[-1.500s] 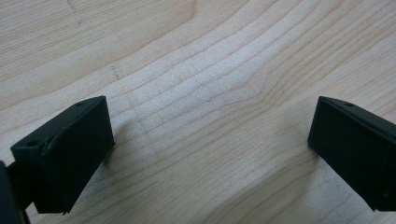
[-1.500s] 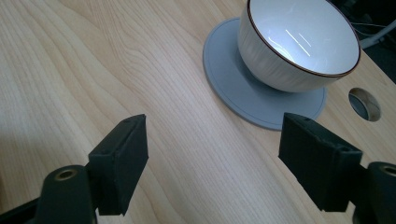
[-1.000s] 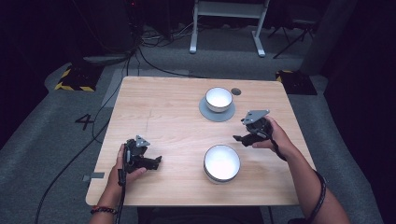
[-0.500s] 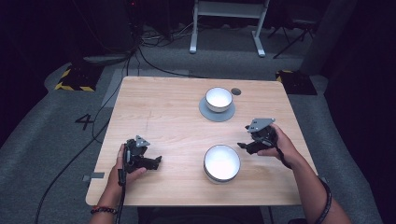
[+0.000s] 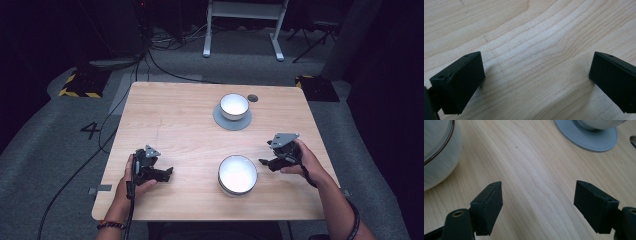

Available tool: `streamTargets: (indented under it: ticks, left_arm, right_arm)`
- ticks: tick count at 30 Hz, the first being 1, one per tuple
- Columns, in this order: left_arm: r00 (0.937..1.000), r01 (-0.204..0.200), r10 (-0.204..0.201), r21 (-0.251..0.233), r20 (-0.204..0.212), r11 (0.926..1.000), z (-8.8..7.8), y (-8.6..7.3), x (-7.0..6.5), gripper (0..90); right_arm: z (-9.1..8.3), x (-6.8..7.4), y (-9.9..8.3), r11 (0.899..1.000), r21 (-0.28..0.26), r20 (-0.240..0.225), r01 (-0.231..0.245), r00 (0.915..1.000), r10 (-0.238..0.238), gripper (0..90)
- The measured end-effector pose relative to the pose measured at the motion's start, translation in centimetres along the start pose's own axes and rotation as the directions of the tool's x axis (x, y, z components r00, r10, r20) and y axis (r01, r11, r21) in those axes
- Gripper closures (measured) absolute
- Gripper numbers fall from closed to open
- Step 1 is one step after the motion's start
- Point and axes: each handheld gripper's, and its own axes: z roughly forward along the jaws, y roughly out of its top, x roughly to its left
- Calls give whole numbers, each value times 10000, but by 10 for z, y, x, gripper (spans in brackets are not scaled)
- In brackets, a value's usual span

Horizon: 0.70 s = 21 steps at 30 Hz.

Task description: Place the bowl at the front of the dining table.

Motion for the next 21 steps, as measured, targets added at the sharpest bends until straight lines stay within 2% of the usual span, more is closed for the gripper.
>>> streamTargets:
  ticks: [9,11,12,14,15,16,17,18,21]
  left_arm:
    - [10000,-7,7,-7,-11,10000,0,0,0,2]
    - [10000,-2,2,1,1,10000,0,0,0,2]
    - [10000,-3,3,3,0,10000,0,0,0,2]
    - [10000,-5,5,3,1,10000,0,0,0,2]
    - [10000,-6,6,5,7,10000,0,0,0,2]
    - [10000,4,-4,-2,2,10000,0,0,0,2]
    - [10000,-7,7,4,4,10000,0,0,0,2]
    - [10000,-5,5,4,3,10000,0,0,0,2]
    - [10000,-5,5,4,5,10000,0,0,0,2]
  right_arm:
    - [2,6,-15,9999,110,-153,-128,9998,130,231]
    - [2,9,-19,9988,264,-142,-406,9991,409,230]
    - [2,8,-21,9995,234,-51,-213,9998,214,230]
    - [2,8,-26,9988,264,-114,-400,9991,403,229]
    - [1,8,-28,9990,285,-148,-349,9993,353,229]
    - [1,9,-30,9976,205,-249,-666,9974,671,228]
    - [0,8,-32,9981,270,-167,-555,9983,560,228]
    - [0,9,-35,9971,210,-218,-733,9970,737,228]
    - [-3,8,-42,9967,236,-122,-777,9969,780,226]
